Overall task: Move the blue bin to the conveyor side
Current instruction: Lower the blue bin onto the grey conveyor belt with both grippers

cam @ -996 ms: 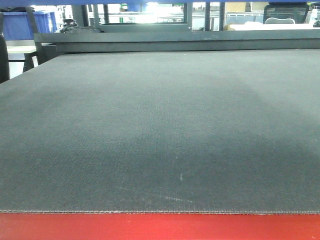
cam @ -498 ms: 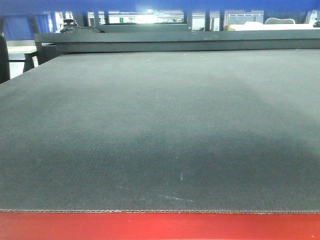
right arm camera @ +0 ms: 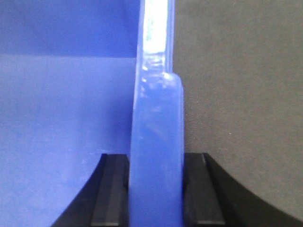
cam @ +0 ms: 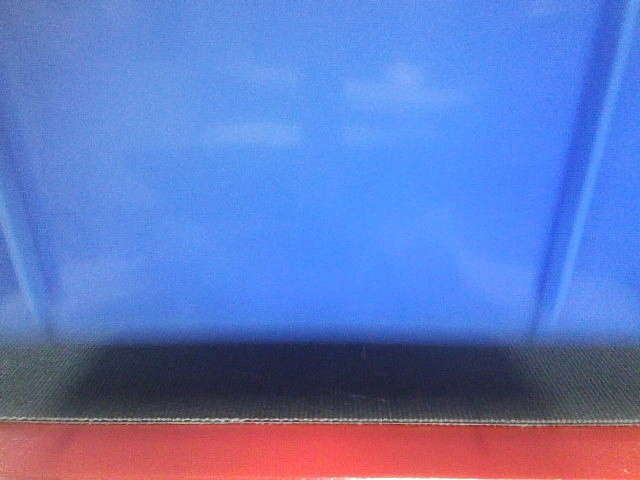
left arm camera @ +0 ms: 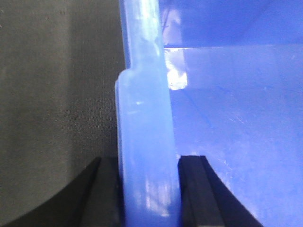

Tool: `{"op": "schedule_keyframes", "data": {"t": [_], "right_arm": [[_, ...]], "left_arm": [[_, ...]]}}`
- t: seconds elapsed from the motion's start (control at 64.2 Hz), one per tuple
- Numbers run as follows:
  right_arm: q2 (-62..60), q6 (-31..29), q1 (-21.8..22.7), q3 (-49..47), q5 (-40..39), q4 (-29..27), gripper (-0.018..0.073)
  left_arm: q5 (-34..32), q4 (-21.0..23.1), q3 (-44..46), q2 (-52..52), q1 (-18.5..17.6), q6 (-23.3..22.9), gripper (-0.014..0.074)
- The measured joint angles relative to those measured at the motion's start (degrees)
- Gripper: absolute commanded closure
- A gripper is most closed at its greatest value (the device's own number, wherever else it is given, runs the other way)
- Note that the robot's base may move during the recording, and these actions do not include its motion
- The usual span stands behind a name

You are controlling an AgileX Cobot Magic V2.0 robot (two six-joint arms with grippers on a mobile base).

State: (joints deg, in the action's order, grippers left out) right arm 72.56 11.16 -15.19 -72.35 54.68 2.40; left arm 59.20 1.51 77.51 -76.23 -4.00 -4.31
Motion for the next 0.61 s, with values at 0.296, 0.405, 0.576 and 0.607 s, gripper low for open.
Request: {"op": "schedule_keyframes", "data": {"t": [0.296,0.405,0.576,0.607], "right_arm": [[0.13,0.21,0.00,9.34,-11.92,0.87,0.0648],[0.26,0.21,0.00,10.41,-13.24,0.97,0.0648],[0.77,0.33,0.00,10.54,-14.21,0.97,0.0648],[0.90,0.43,0.00,10.54,-14.38,0.97,0.0648]], "left_arm": [[-14.55,0.24,-11.20,-0.13,0.00,0.12,0.0615],[-15.84,0.24,-11.83,-0.13,0.00,0.22,0.0615],[-17.20,0.24,-11.97,-0.13,0.00,0.21,0.0615],[-17.60,0.24,-11.97,-0.13,0.00,0.21,0.0615]]}}
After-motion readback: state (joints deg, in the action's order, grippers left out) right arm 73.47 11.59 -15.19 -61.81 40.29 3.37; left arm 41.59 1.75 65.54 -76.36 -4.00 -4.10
